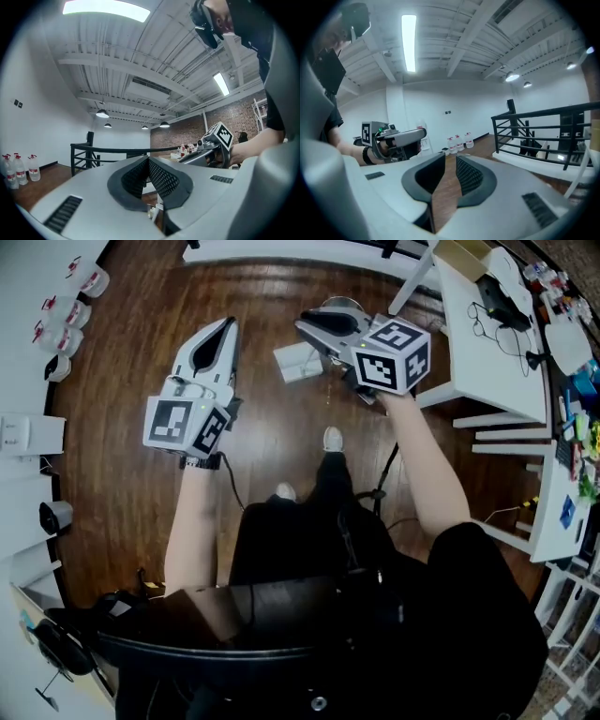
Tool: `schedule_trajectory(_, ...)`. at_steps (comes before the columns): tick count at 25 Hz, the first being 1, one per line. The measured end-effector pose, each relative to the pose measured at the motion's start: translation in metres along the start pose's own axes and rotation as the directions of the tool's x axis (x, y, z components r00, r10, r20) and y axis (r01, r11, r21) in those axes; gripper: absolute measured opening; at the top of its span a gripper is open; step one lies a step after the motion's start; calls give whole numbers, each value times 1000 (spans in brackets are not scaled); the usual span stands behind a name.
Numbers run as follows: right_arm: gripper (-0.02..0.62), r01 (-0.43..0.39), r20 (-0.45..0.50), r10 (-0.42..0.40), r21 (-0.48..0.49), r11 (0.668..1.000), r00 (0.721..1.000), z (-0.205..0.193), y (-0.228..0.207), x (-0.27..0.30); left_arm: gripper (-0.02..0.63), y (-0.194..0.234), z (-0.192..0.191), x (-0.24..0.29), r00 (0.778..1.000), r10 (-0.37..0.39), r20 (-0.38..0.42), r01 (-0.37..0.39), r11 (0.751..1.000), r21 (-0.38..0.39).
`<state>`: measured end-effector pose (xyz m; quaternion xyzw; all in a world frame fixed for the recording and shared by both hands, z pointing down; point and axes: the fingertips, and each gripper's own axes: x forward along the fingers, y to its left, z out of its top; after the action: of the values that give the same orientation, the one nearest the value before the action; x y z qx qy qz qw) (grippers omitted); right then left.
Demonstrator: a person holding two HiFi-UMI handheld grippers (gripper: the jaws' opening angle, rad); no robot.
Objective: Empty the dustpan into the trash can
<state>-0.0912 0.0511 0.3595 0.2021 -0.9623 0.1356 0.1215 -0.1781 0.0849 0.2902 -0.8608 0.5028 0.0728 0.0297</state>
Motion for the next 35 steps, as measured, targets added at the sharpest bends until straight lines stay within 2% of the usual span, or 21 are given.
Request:
schedule_trajectory(8,78,15,-43,-14,20,1000,999,-21,83,0,2,-32,9,-58,995,-97,-8,97,995,-22)
schedule_trajectory(14,78,0,-53,0,1,1000,999,-26,116,-23,2,-50,18,-72,994,-105,29,107,992,-61)
schedule_trajectory(18,78,7,-28,-7,-14,1000,1000,-27,127,-38,2,-64,16,-73,994,-105,32,107,992,-70)
schedule_trajectory(24,77,7,66,-4,-54,999,998,-13,139,-72,2,-94,21,-67,994,-103,34,104,994,-42)
schedule_trajectory(35,77,-12,116,19,-66,998,993,-6,124,-105,2,-121,23,-48,996,-77,38,78,996,-33)
